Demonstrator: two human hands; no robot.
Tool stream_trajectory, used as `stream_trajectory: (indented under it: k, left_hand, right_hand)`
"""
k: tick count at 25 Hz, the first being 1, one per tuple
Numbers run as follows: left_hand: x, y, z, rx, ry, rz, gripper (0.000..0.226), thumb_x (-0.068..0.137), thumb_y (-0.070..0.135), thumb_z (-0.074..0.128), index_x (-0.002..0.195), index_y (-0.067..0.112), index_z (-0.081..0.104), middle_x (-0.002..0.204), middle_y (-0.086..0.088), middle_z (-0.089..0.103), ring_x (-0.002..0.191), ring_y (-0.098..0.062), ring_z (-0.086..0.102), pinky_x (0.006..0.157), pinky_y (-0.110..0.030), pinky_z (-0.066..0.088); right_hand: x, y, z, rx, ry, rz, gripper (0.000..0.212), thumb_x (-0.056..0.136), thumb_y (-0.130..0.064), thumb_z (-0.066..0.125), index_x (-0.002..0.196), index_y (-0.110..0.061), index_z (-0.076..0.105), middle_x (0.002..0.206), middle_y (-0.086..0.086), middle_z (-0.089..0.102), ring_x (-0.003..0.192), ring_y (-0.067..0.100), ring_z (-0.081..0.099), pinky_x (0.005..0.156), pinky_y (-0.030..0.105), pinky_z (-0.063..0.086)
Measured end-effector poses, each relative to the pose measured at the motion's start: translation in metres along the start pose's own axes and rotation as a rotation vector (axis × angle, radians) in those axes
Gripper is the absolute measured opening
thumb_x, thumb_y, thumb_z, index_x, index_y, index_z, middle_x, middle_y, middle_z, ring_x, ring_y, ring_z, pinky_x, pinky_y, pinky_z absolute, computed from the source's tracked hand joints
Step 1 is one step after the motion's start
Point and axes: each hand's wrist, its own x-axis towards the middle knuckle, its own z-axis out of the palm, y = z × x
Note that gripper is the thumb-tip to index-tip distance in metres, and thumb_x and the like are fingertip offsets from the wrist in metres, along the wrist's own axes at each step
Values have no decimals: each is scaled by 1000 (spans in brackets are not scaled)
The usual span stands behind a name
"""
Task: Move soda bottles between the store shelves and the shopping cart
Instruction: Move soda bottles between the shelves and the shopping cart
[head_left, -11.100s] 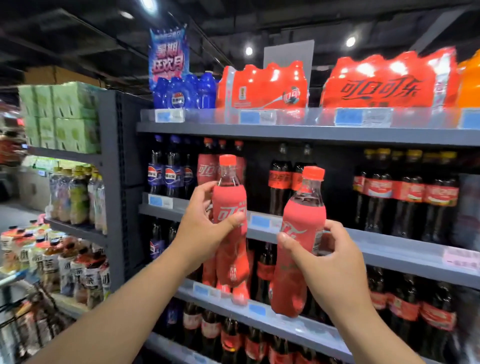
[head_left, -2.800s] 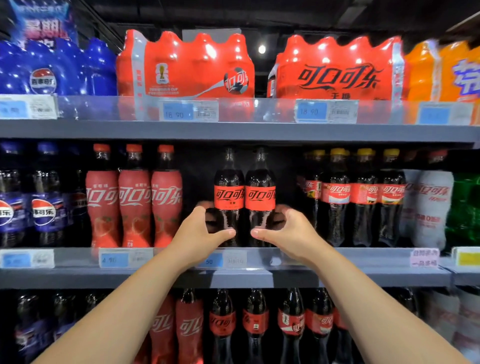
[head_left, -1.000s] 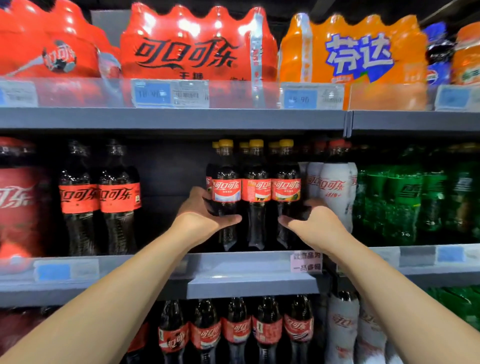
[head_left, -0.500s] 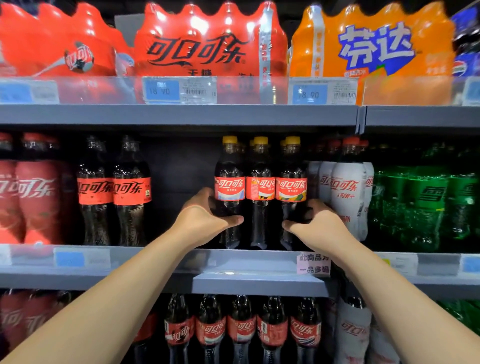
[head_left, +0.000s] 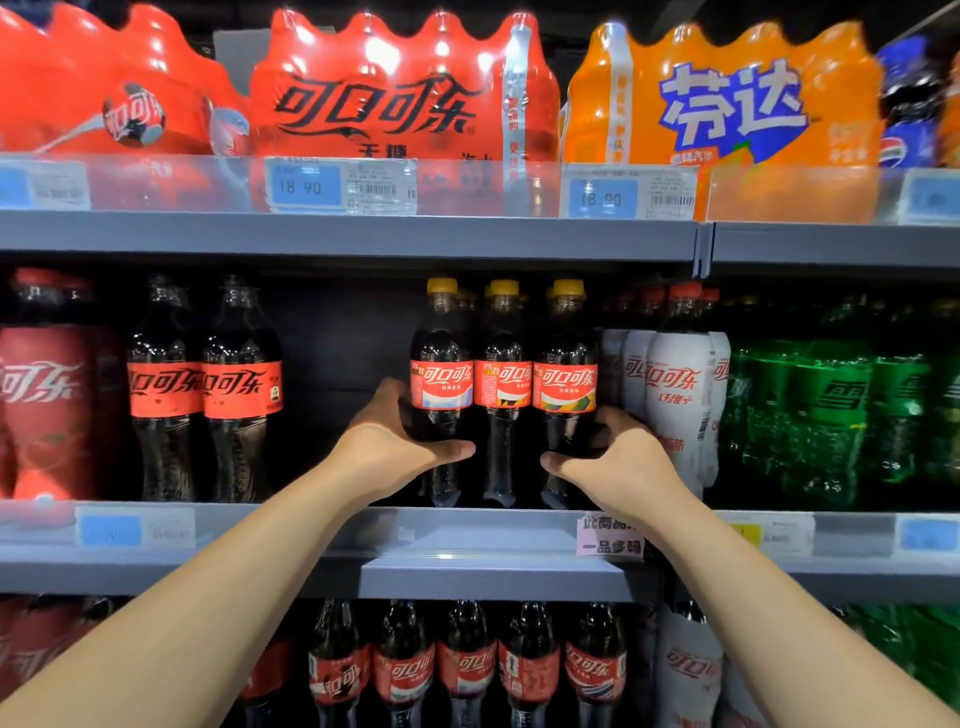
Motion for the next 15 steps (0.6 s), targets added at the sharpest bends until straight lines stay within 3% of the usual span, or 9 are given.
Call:
stream_trajectory:
  k: [2,6,9,11,13,15]
  left_hand:
    - [1,-1,0,3,-8,6,86,56,60,90,123,37,41,107,19,58,94,-6,60,66,-21,44]
    - [2,-5,1,6,14,15,88,54,62,90,124,34,44,106,18,60,93,-5,61,66,-20,45]
    - [0,-3,3,37,54,29,87,51,64,90,118,32,44,101,17,63,88,-4,62,62,-21,46]
    - [-3,0,3,32,120,51,88,46,67,89,113,34,43,96,18,64,85,-3,64,60,-20,45]
    - [-8,3,3,35,200,83,91,43,77,83,114,36,43,91,20,66,81,2,63,59,-17,44]
    - [-11,6,5,90,224,106,93,47,84,76,119,35,43,87,19,67,78,4,61,58,-16,43]
  right_hand:
    - [-3,-3,3,-1,49,-7,79,73,-47,87,138,-19,50,104,-9,57,97,17,56,76,26,42]
    - [-16,-8,-3,5,88,-68,79,78,-48,83,140,-15,46,111,-4,62,103,18,59,79,25,43]
    - [-39,2,-29,32,304,-304,50,86,-36,77,127,-22,52,108,-14,56,102,4,54,79,6,38]
    - [-45,19,-59,68,468,-401,36,86,-22,75,116,-25,55,106,-14,61,98,1,57,80,2,40]
    - [-40,38,-86,46,463,-266,35,86,-25,75,114,-24,54,107,-11,62,99,8,59,78,12,43]
    - [-27,54,-100,-42,313,-66,38,84,-34,79,107,-21,52,106,-8,62,98,15,59,72,25,46]
